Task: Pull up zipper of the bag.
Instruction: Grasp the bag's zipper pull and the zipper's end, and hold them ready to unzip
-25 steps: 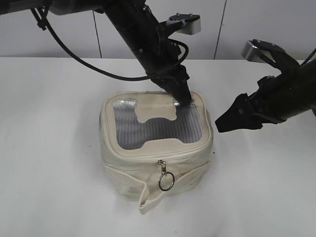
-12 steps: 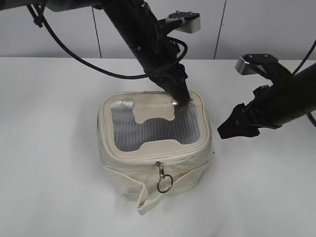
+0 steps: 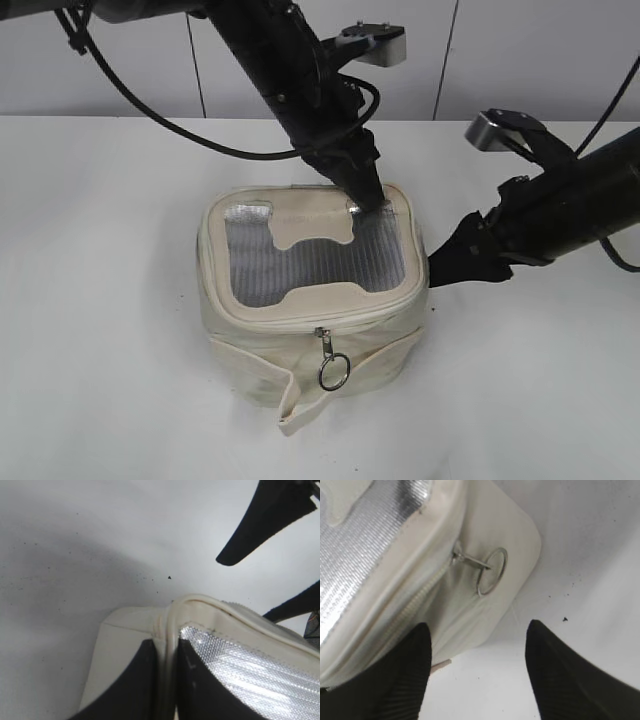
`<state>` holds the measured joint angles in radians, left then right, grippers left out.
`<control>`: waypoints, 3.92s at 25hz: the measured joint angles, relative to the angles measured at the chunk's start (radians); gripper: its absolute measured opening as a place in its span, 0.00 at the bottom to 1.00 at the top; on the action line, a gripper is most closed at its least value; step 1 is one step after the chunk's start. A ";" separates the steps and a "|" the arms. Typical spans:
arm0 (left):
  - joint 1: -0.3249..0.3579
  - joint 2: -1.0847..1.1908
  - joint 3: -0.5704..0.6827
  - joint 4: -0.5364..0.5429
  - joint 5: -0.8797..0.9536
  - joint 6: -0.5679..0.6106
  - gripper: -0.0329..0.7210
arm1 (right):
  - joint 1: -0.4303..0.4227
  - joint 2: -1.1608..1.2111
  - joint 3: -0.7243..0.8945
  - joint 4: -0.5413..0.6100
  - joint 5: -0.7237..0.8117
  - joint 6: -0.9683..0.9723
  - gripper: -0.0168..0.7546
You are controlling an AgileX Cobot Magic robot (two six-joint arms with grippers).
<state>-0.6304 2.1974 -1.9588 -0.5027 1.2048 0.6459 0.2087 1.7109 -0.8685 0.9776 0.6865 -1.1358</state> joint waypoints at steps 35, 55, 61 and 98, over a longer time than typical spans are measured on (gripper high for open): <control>0.000 -0.001 0.000 0.001 0.002 0.000 0.14 | 0.000 0.087 -0.108 -0.048 0.081 0.105 0.03; 0.000 -0.001 0.000 0.001 0.002 0.000 0.14 | 0.000 0.062 -0.102 -0.074 0.066 0.056 0.58; 0.000 -0.002 0.000 0.001 0.003 0.000 0.14 | 0.000 0.112 -0.101 0.066 0.011 -0.130 0.59; 0.000 -0.003 0.000 0.004 0.003 0.001 0.14 | 0.000 0.029 -0.122 -0.205 0.209 0.178 0.03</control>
<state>-0.6304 2.1944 -1.9588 -0.4992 1.2081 0.6468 0.2087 1.7401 -0.9905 0.7726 0.8957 -0.9580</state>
